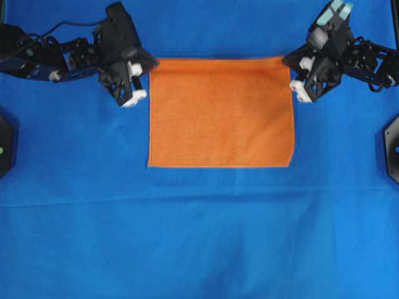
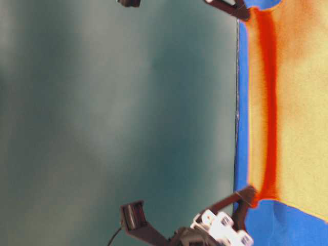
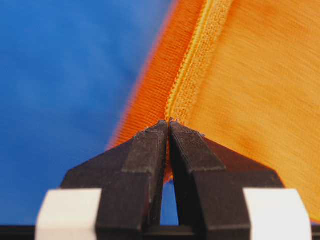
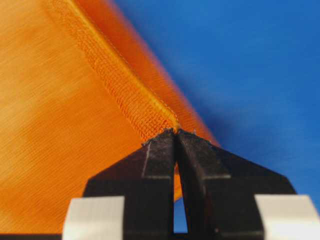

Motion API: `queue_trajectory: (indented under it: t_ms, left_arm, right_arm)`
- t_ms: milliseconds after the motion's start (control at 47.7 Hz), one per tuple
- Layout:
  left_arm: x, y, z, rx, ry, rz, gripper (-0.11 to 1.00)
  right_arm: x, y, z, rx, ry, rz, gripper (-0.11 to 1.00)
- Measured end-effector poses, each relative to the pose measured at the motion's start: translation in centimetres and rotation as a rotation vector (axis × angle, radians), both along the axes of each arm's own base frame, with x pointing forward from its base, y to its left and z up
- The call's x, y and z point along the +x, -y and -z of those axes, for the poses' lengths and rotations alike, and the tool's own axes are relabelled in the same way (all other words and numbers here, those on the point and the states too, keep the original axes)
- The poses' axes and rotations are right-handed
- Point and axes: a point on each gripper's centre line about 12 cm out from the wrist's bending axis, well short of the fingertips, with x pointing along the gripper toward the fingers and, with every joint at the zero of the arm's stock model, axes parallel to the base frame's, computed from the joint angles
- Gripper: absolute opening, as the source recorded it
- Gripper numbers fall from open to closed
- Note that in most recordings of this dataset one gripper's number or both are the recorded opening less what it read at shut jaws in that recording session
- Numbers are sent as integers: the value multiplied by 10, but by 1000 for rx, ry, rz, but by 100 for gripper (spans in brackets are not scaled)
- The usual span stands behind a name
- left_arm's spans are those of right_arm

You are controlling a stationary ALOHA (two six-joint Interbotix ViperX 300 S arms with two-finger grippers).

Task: Fold the orange towel.
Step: 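Pull the far corners toward the near edge, folding the towel in half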

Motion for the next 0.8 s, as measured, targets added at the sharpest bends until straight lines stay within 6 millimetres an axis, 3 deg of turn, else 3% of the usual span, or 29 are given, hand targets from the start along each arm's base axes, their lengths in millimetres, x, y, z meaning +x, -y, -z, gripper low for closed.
queue_trajectory:
  t_ms: [293,566,796]
  left_arm:
    - [9,81,4,-39,-22,213,1]
    - [12,118,4,-104,-11,264,1]
    - [11,136,5,-121,-14,305,1]
  right_arm:
    - [1,-72,6,156,-46,-137,1]
    - [1,-110,10,243,-78,-205,1]
    - [1,-129,11,279,-86,-239,1]
